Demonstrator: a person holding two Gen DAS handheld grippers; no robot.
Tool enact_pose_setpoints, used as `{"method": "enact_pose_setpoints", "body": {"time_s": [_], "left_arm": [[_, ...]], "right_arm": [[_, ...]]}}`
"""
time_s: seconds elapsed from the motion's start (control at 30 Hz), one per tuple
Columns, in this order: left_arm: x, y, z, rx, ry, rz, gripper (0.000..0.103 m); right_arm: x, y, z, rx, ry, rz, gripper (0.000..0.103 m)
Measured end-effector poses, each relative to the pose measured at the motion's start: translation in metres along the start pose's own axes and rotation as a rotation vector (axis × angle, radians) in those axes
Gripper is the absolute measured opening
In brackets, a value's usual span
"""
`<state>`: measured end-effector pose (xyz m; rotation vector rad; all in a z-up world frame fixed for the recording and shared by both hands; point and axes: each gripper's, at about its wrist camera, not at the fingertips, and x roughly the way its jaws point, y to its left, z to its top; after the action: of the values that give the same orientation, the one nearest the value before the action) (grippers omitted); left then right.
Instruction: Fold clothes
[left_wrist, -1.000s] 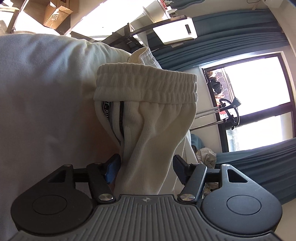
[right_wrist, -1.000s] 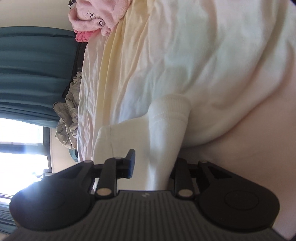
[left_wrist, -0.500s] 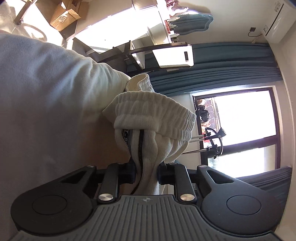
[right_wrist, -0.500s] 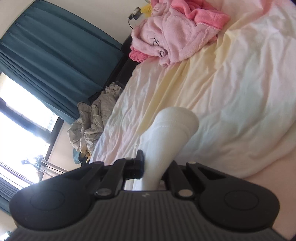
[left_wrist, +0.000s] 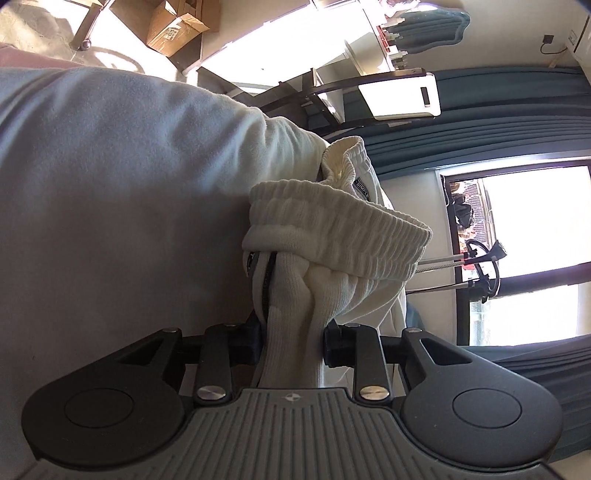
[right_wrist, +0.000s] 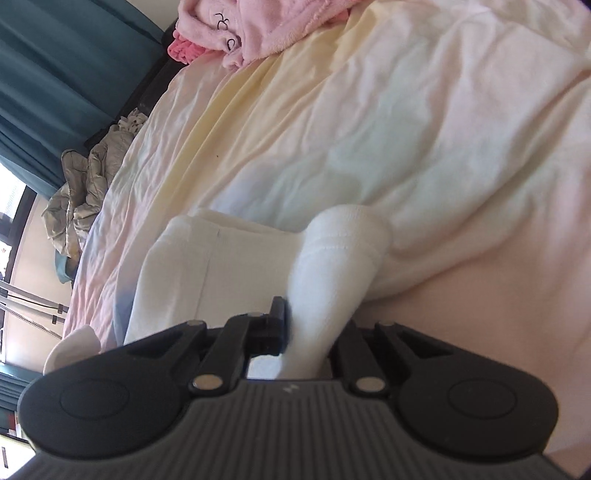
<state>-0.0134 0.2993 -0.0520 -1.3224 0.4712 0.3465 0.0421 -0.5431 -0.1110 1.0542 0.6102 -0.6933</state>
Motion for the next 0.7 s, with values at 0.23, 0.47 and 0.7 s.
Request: {"method": "enact_pose_setpoints", "body": {"time_s": [0.23, 0.47, 0.7], "left_arm": [[-0.019, -0.022, -0.016, 0.205, 0.023, 0.019, 0.069], [-0.054, -0.058, -0.047, 0.392, -0.044, -0.032, 0.076], [-0.054, -0.119, -0.122, 0.818, -0.092, -0.026, 0.084]], "right_arm": [[-0.032, 0.025, -0.009, -0.117, -0.065, -0.009, 0.057], [-0.086, 0.053, -0.019, -0.221, -0.278, 0.021, 0.065], [-0.113, 0.085, -0.05, -0.357, -0.303, 0.182, 0.067]]}}
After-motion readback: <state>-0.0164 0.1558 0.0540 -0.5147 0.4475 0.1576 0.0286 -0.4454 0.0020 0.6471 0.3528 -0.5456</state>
